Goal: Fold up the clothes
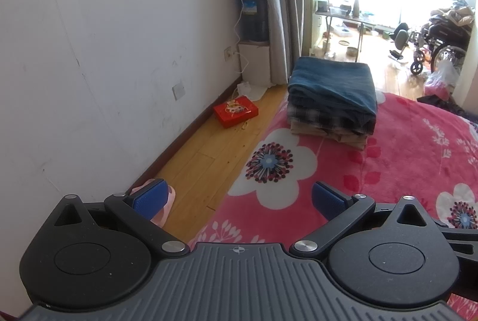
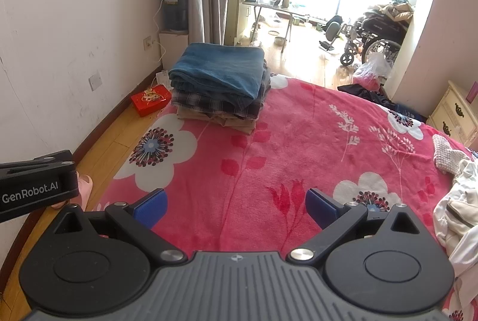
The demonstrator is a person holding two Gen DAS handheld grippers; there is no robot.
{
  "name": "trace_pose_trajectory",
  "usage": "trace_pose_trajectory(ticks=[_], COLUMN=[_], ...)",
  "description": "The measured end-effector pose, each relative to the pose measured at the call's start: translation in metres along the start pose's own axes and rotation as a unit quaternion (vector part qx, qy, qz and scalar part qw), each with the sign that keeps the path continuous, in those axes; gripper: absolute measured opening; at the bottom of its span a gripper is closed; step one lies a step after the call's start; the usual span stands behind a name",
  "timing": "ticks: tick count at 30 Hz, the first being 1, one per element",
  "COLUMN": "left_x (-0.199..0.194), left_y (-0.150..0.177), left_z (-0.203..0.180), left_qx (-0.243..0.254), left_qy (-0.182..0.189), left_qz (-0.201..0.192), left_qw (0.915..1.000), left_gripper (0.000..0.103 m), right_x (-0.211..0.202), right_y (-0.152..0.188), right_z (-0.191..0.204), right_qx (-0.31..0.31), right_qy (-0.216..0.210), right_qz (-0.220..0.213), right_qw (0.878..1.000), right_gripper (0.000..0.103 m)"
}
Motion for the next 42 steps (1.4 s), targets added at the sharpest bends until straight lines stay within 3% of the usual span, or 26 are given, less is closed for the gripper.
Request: trace_pose_trajectory(ticks=[42], left_x=[0.0018], left_y=[-0.0014], left_z=[0.0004], left_qx=[0.002], left_qy=[-0.003], left_qz=[0.002], left_qw=[1.0000], left_gripper=[0.103], right_x=[0.0029], right_y=[-0.0039], right_z=[0.0040], right_qx=[-0.006], right_qy=[-0.002], right_qz=[0.002], right_qw=[1.000], right_gripper=[0.101])
Point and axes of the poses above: each gripper's, at about its wrist camera, not at the fingertips, and x roughly the way its jaws point, z to its left, y to its underside, the point moved 5 cm from there along x, roughly the way its jaws point, and after that the axes turned 11 degrees about -y, right-handed, at the moved point
